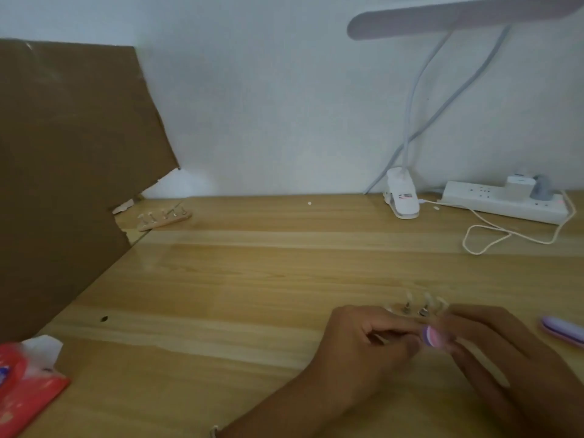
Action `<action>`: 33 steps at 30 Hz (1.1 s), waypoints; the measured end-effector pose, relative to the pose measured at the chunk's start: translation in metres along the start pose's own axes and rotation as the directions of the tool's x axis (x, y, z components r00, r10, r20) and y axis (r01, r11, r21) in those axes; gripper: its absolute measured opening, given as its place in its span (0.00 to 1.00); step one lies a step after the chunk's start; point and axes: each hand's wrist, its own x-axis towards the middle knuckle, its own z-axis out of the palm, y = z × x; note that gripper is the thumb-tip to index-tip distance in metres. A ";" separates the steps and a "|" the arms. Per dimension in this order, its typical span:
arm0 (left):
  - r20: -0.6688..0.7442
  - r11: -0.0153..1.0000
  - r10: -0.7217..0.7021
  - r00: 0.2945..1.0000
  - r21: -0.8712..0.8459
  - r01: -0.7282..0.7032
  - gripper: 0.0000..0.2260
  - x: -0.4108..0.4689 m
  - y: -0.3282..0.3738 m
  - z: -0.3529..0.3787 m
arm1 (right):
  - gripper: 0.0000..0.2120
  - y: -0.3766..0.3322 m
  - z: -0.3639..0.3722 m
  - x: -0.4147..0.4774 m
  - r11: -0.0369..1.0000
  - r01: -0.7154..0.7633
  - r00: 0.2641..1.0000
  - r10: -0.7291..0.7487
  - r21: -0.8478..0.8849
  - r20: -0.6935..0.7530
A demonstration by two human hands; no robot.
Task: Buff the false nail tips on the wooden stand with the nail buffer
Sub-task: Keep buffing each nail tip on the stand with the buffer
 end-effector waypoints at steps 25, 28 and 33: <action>0.071 0.972 -0.139 0.988 -0.182 0.150 0.07 0.000 0.012 0.003 | 0.10 -0.008 -0.012 0.002 0.999 0.046 0.994 -0.047 -0.013 -0.095; 0.082 0.970 -0.140 0.987 -0.187 0.154 0.06 0.000 0.010 0.004 | 0.10 -0.016 -0.007 -0.001 0.992 0.123 0.991 -0.123 -0.001 -0.052; 0.126 0.966 -0.144 0.982 -0.198 0.167 0.03 0.000 0.010 0.004 | 0.10 -0.006 -0.017 0.003 0.998 -0.004 0.998 0.001 -0.062 -0.060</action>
